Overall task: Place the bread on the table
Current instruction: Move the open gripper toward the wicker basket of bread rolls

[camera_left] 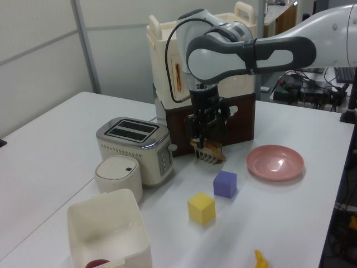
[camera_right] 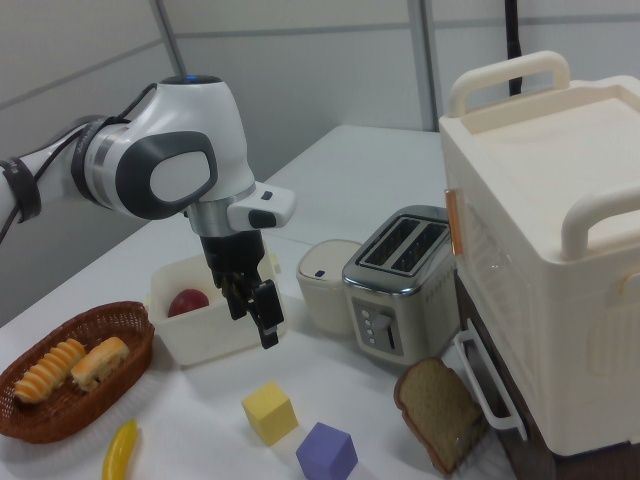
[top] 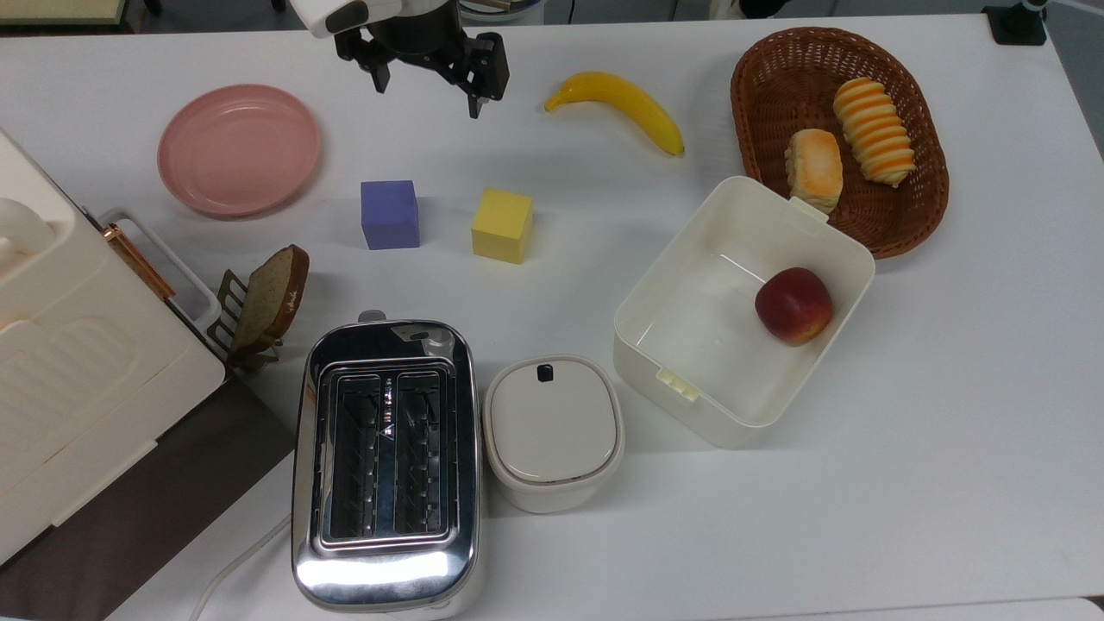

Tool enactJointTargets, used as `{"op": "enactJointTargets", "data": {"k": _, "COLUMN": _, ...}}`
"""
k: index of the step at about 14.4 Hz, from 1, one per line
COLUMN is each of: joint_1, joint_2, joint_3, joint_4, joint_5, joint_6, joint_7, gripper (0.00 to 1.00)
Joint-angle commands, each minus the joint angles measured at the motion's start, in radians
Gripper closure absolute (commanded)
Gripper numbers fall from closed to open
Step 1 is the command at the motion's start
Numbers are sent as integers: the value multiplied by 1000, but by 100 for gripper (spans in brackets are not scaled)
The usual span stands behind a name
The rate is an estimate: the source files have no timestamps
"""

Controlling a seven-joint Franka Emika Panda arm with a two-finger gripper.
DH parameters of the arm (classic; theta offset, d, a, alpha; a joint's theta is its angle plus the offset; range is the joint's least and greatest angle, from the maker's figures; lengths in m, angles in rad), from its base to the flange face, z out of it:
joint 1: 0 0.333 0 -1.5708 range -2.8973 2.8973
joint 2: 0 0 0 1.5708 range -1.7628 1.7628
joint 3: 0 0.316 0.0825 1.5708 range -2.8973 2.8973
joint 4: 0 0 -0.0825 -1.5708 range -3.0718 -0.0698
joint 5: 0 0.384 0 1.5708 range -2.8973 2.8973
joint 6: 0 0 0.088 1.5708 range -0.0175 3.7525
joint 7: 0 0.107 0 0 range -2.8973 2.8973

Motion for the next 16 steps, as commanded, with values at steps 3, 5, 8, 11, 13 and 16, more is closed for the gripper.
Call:
{"op": "enactJointTargets", "data": {"k": 3, "joint_1": -3, "joint_2": 14, "joint_3": 2, "joint_4": -2, "joint_5": -10, "joint_6": 14, "joint_7": -17, "gripper": 0}}
{"op": "enactJointTargets", "data": {"k": 5, "joint_1": -3, "joint_2": 27, "joint_3": 2, "joint_4": -2, "joint_5": -11, "joint_6": 16, "joint_7": -22, "gripper": 0}}
{"op": "enactJointTargets", "data": {"k": 8, "joint_1": -6, "joint_2": 27, "joint_3": 2, "joint_4": -2, "joint_5": -11, "joint_6": 16, "joint_7": -63, "gripper": 0}}
{"op": "enactJointTargets", "data": {"k": 11, "joint_1": -21, "joint_2": 27, "joint_3": 1, "joint_4": -1, "joint_5": -11, "joint_6": 16, "joint_7": -65, "gripper": 0}}
{"op": "enactJointTargets", "data": {"k": 13, "joint_1": -27, "joint_2": 27, "joint_3": 1, "joint_4": -4, "joint_5": -11, "joint_6": 16, "joint_7": -79, "gripper": 0}}
{"op": "enactJointTargets", "data": {"k": 16, "joint_1": -37, "joint_2": 27, "joint_3": 2, "joint_4": -4, "joint_5": -10, "joint_6": 16, "joint_7": -92, "gripper": 0}}
